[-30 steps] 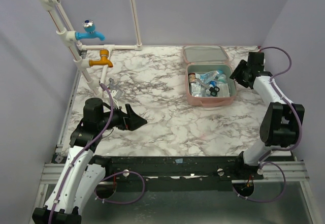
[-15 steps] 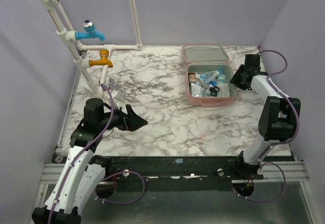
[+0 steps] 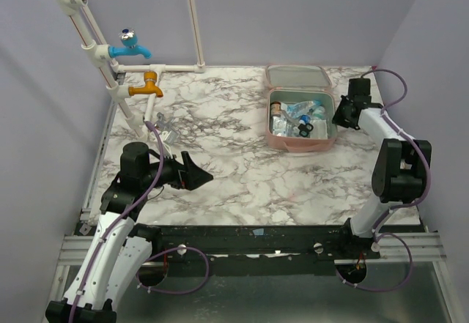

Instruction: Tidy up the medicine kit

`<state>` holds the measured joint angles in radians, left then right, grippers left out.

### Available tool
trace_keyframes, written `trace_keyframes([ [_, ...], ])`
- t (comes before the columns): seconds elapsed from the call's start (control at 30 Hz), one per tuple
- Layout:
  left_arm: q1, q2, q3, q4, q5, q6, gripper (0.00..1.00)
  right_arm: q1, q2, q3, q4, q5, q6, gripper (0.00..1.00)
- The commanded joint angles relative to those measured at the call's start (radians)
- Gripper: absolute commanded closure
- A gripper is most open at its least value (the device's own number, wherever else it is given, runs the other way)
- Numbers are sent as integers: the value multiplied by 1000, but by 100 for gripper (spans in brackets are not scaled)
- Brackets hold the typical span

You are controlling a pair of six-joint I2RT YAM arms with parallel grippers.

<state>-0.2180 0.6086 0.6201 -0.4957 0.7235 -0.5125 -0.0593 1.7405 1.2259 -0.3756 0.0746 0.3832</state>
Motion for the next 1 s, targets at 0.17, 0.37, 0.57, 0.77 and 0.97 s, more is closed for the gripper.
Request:
trace_keyframes([
  [0.17, -6, -21, -7, 24, 30, 11, 5, 117, 70, 20, -58, 116, -81, 99],
  [0.37, -8, -30, -8, 24, 33, 11, 5, 164, 55, 12, -41, 14, -188, 99],
  [0.57, -7, -35, -7, 24, 34, 11, 5, 208, 39, 0, -40, 4, -299, 99],
  [0.77, -9, -38, -9, 25, 35, 11, 5, 251, 10, -36, -30, -2, -429, 99],
  [0.97, -11, -42, -8, 27, 38, 9, 5, 278, 32, -21, -83, -128, -510, 99],
])
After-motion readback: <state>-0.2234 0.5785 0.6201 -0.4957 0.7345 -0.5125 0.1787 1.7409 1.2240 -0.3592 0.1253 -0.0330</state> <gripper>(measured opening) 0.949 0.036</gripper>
